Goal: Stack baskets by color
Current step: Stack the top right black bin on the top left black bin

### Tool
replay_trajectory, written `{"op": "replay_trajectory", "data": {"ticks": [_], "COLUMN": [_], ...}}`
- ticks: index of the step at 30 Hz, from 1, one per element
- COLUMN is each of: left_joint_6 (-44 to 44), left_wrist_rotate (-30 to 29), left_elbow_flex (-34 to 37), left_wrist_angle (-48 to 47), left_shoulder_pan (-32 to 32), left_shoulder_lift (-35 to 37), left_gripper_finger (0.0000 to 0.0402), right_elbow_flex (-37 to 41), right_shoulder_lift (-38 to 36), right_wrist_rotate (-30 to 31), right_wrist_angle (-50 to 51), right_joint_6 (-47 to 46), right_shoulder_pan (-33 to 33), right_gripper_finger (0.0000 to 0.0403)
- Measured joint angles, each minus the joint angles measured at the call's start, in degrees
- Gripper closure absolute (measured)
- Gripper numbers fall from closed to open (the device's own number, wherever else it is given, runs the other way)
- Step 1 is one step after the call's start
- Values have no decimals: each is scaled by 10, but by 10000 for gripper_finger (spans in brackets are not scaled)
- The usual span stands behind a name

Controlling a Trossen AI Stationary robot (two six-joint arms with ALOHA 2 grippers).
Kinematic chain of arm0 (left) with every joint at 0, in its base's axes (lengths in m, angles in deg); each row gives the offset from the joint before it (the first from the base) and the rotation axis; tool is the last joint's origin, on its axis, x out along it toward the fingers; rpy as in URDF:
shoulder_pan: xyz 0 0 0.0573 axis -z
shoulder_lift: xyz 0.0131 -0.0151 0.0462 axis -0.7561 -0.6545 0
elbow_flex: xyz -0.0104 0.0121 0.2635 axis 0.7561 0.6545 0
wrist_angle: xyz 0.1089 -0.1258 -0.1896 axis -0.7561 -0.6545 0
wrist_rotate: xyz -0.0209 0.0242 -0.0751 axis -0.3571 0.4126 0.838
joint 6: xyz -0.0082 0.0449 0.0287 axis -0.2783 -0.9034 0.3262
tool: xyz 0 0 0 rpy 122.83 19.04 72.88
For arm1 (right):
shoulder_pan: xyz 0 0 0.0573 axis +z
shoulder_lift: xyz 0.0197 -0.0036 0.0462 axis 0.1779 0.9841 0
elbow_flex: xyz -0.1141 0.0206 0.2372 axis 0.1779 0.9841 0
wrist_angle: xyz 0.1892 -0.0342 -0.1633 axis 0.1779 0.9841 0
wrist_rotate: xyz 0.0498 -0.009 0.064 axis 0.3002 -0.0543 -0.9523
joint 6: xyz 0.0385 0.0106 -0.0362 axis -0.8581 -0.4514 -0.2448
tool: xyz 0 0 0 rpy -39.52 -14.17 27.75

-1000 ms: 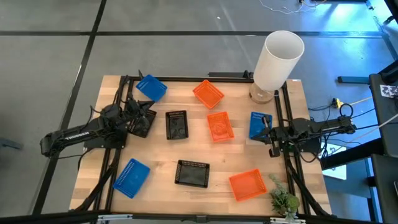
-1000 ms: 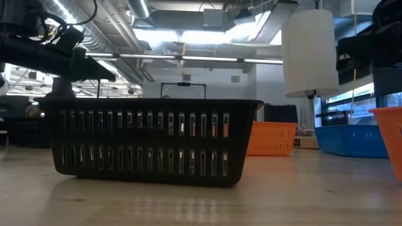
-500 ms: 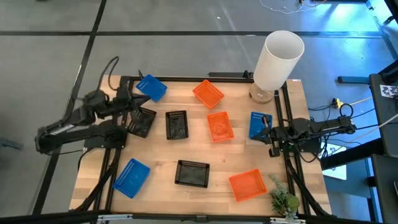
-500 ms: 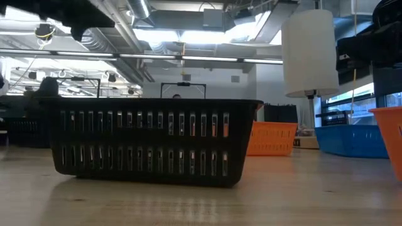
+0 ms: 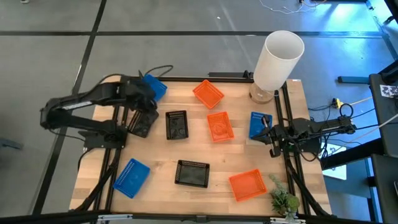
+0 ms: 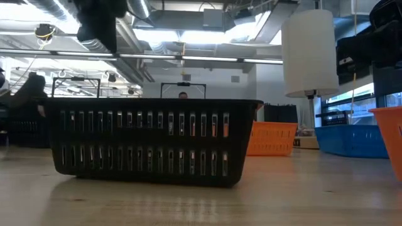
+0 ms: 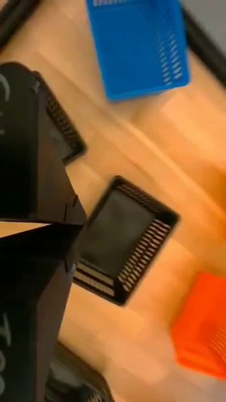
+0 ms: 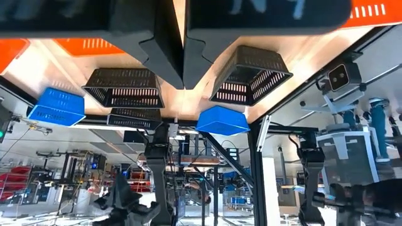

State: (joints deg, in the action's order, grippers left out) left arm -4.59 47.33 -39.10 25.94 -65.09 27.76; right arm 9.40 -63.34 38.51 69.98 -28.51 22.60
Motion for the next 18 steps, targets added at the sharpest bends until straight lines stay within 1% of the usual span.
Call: {"op": "replay_trajectory", "data": {"ticks": [4, 8, 12, 15, 18], "left_joint_6": [1, -27, 0, 22, 61], "left_wrist_rotate": [50, 84, 90, 122, 130], "left_elbow_flex": [-4, -4, -4, -4, -4], "left_wrist_angle": [-14, -15, -33, -34, -24], "left_shoulder_pan": [1, 8, 7, 7, 8], "left_shoulder_lift": [-25, -48, -63, -75, -86], "left_gripper_finger": [401, 401, 401, 401, 394], "right_elbow_flex": [0, 0, 0, 0, 0], "right_shoulder_lift": [0, 0, 0, 0, 0], "right_wrist_rotate": [0, 0, 0, 0, 0], "right_wrist_angle": [0, -3, -4, -5, -8], "right_joint_6": [-1, -1, -1, -1, 0], "right_shoulder_pan": [0, 0, 0, 0, 0], "right_gripper_finger": [395, 395, 395, 395, 395]}}
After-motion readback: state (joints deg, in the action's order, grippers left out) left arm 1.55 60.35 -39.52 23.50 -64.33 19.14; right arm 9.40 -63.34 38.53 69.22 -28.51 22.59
